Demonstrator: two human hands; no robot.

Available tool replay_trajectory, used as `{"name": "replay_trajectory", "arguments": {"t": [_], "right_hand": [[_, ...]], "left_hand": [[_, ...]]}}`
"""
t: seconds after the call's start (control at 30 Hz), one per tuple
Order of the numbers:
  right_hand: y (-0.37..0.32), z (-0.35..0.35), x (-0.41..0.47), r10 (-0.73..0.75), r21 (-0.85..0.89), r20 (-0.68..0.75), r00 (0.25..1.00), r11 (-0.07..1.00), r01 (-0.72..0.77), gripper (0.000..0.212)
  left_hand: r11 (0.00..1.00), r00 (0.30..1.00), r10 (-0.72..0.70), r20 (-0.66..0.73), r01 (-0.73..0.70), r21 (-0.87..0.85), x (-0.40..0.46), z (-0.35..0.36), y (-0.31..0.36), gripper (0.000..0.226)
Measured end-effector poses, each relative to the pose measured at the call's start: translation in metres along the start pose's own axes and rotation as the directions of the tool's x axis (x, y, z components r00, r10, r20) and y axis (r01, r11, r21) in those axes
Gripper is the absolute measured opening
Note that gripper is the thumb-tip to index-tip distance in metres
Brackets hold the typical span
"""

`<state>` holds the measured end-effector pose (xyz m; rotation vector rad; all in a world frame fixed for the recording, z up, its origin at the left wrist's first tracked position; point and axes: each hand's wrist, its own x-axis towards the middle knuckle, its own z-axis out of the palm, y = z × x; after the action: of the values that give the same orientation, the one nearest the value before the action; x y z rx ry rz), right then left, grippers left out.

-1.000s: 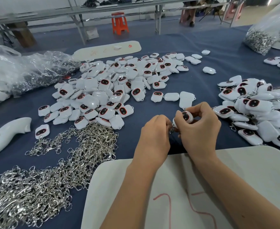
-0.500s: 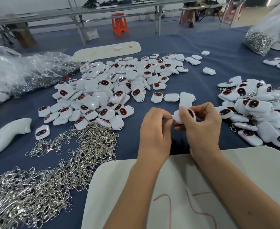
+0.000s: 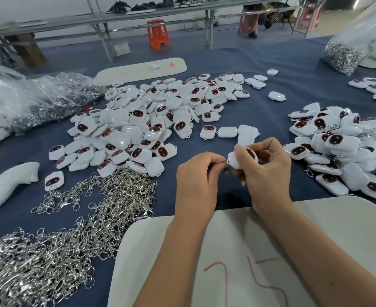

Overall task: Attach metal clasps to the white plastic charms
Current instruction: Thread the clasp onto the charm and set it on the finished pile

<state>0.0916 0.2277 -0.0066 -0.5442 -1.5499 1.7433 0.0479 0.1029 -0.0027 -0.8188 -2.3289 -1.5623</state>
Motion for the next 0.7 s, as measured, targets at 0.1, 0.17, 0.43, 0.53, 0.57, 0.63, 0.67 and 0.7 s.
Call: {"name": "replay_trajectory", "arguments": {"t": [0.1,0.17,0.43,0.53,0.57,0.63,0.67,0.7], "right_hand": [[0.0,0.0,-0.003,-0.093,-0.111,-0.009,0.996,0.99,0.091,0.03],[-0.001,0.001,-0.006,-0.171,-0.179,0.014,0.985,0.969,0.171,0.033],[-0.004,0.008,-0.015,-0.243,-0.149,0.151,0.958,0.953,0.265,0.033],[-0.003,0.005,-0.008,-0.074,0.057,0.149,0.986,0.996,0.066,0.024],[-0.003,0.004,-0.005,-0.04,0.096,0.158,0.987,0.995,0.025,0.021],[-0.002,0.003,-0.002,0.002,0.147,0.192,0.981,0.989,-0.03,0.015],[-0.001,0.003,-0.001,0.013,0.167,0.211,0.977,0.985,-0.049,0.012],[-0.001,0.003,0.0,0.022,0.188,0.228,0.973,0.98,-0.066,0.009]], "left_hand": [[0.996,0.999,-0.025,0.046,0.021,0.092,0.001,-0.003,0.0,0.013],[0.983,0.998,-0.039,0.056,0.028,0.18,0.003,-0.004,0.003,0.012],[0.963,0.986,-0.165,-0.04,0.169,0.21,0.001,-0.002,0.007,0.015],[0.957,0.963,-0.244,-0.116,0.22,-0.189,0.003,-0.002,0.005,0.021],[0.93,0.959,-0.264,-0.1,0.226,-0.29,0.005,-0.002,0.005,0.02],[0.852,0.946,-0.321,-0.053,0.265,-0.451,0.008,0.0,0.004,0.019],[0.801,0.932,-0.361,-0.024,0.296,-0.52,0.008,0.001,0.004,0.019],[0.739,0.914,-0.405,0.01,0.333,-0.585,0.007,0.003,0.005,0.018]]}}
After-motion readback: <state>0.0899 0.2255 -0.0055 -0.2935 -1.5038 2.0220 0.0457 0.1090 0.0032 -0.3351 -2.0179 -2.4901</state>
